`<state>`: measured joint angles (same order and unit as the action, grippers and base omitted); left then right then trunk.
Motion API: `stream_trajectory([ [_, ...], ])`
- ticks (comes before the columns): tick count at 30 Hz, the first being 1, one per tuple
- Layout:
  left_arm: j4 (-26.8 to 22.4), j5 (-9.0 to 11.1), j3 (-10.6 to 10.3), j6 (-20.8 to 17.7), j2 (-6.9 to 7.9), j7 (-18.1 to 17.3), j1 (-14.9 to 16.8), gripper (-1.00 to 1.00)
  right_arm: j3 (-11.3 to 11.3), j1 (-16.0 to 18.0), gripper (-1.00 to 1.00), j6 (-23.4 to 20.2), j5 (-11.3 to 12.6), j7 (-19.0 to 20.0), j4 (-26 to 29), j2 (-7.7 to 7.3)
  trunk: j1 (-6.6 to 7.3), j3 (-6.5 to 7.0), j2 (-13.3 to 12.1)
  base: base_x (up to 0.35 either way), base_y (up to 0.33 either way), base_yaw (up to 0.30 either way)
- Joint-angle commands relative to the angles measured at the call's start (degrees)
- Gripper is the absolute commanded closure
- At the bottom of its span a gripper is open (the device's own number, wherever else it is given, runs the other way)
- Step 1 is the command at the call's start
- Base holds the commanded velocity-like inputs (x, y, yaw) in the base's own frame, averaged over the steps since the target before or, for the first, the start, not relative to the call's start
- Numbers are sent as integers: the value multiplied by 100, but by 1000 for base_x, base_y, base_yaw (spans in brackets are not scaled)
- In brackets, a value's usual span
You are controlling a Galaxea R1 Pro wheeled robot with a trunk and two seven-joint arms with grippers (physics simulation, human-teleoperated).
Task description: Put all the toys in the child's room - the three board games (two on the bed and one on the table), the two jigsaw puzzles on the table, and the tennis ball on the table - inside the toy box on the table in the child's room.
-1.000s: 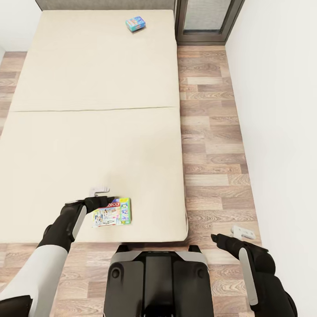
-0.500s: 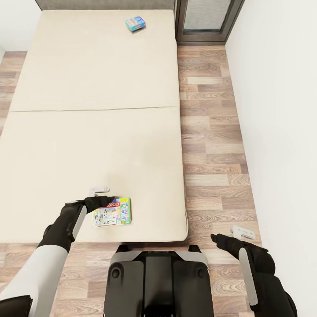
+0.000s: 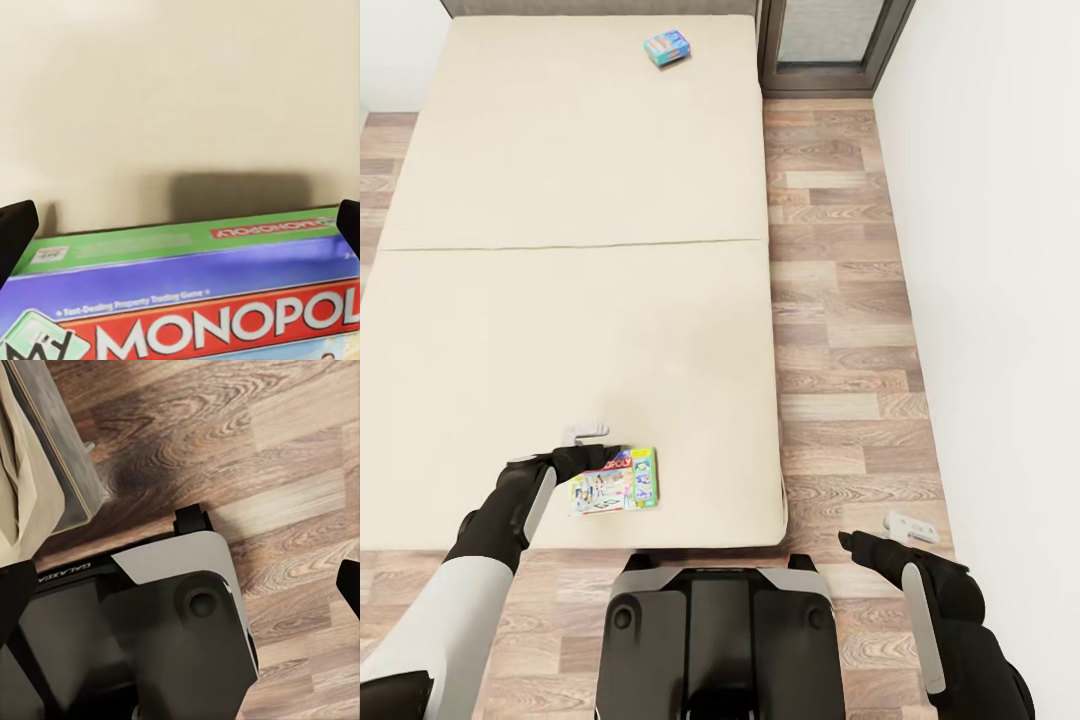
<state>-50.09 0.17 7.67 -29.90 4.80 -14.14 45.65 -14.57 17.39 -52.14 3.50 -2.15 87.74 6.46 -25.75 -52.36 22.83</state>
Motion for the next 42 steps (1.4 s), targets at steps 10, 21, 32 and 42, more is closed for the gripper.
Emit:
stream_trajectory([
  [10,-10,-1,7,-35,-5,-7,-1,-100,-2,6,-100,-24,29,-23,7,10,-3,-13,9,0,0,0],
  [21,-10,1,6,-36,-6,9,2,-100,-2,6,-100,-24,22,-24,7,13,-3,-13,9,0,0,0],
  [32,-10,1,6,-41,-6,8,-1,-100,-10,8,-100,-24,20,-23,7,13,-3,-13,9,-39,0,0],
  [42,-10,1,6,-41,-6,9,-1,-100,-5,8,-100,-24,14,-23,7,13,-3,-13,9,-44,0,0],
])
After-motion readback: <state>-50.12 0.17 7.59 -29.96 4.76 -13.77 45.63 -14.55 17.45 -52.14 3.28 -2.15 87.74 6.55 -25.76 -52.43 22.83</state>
